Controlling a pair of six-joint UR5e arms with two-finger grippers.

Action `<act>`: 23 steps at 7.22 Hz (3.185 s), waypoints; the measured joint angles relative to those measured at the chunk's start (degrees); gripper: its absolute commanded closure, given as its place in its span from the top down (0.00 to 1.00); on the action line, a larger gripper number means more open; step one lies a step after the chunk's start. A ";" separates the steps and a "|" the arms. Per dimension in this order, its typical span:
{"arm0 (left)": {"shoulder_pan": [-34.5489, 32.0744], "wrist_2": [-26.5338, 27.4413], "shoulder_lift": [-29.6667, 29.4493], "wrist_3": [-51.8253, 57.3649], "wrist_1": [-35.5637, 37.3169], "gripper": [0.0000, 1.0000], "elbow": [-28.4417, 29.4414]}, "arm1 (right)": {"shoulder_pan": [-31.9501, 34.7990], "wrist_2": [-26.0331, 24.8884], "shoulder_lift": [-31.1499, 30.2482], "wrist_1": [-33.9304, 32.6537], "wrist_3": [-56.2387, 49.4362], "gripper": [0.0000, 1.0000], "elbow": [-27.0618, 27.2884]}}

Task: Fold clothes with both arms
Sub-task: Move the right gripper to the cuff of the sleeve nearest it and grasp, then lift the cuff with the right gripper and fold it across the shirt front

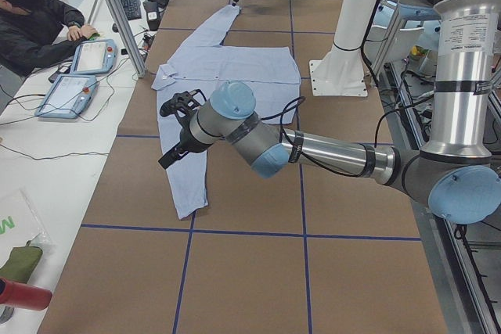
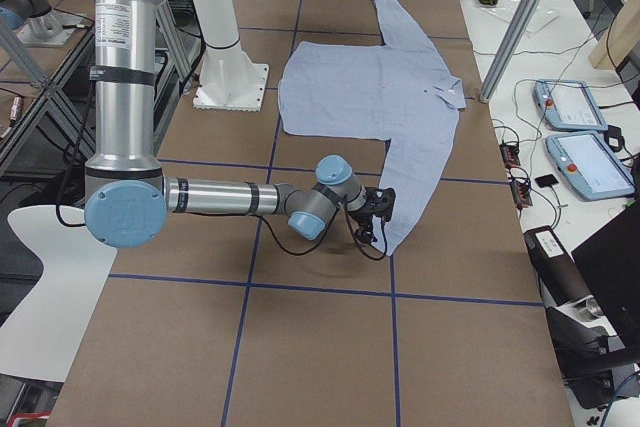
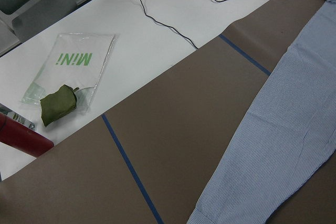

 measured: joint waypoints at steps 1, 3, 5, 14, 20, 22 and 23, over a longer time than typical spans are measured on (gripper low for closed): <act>0.02 -0.12 0.00 0.02 0.00 1.00 0.01 | -0.90 -0.67 -0.47 1.01 0.64 0.76 -0.10; 0.01 -0.72 0.06 0.03 0.00 1.00 0.12 | -2.02 -1.90 -0.92 1.70 0.95 0.71 -0.36; -0.01 -0.93 0.12 0.09 0.00 1.00 0.19 | -2.27 -2.96 -1.02 1.79 0.97 0.65 -0.91; -0.01 -4.74 0.18 0.13 0.00 1.00 0.36 | -3.05 -3.81 -1.01 1.58 0.83 0.00 -0.45; -0.01 -4.75 0.17 0.02 0.00 1.00 0.41 | -3.76 -4.11 26.03 -18.47 0.90 0.00 8.24; -0.01 -4.74 0.17 -0.17 0.00 1.00 0.39 | -9.34 -12.00 36.37 -19.04 1.02 0.00 5.55; -0.01 -4.74 0.18 -0.23 0.00 1.00 0.37 | -12.28 -15.65 40.67 -19.18 1.53 0.00 3.33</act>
